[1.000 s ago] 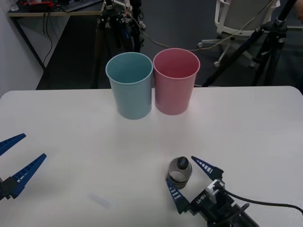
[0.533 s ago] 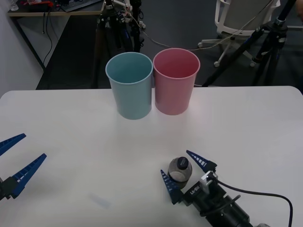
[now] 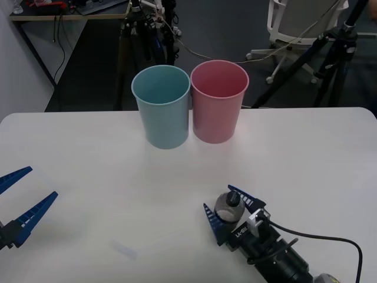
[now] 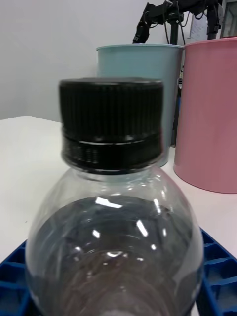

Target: Grasp the object on the table and drop it into the matching bin: aluminum can to the light blue bin, PET bottle to the pink bin.

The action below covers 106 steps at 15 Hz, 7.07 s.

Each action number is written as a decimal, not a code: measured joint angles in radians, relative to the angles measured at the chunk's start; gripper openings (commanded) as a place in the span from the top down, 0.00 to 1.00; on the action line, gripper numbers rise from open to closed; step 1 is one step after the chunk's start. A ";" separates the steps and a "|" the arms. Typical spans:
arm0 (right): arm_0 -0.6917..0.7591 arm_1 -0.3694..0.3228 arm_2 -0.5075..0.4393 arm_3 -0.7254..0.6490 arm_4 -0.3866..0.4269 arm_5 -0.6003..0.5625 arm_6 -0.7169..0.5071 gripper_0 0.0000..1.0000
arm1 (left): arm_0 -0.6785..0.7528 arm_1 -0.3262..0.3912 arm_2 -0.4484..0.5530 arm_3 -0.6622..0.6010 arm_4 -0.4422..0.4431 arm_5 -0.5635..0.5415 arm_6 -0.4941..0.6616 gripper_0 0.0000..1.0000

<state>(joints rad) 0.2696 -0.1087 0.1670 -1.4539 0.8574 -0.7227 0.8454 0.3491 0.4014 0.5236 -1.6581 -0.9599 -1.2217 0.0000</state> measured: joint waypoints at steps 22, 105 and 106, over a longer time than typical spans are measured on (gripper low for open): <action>0.243 -0.434 -0.019 -0.555 -0.365 0.322 -0.082 1.00 | 0.000 0.000 0.000 0.000 0.000 0.000 0.000 0.00; -0.687 -0.931 0.294 -0.671 -0.828 1.026 -0.390 0.00 | 0.000 0.000 0.000 0.000 0.000 0.000 0.000 0.00; -0.646 -0.941 0.272 -0.690 -0.824 0.996 -0.389 0.00 | 0.000 0.000 0.000 0.000 0.000 0.000 0.000 0.00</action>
<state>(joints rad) -0.3764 -1.0493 0.4390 -2.1442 0.0336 0.2729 0.4565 0.3491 0.4014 0.5236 -1.6581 -0.9599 -1.2217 0.0000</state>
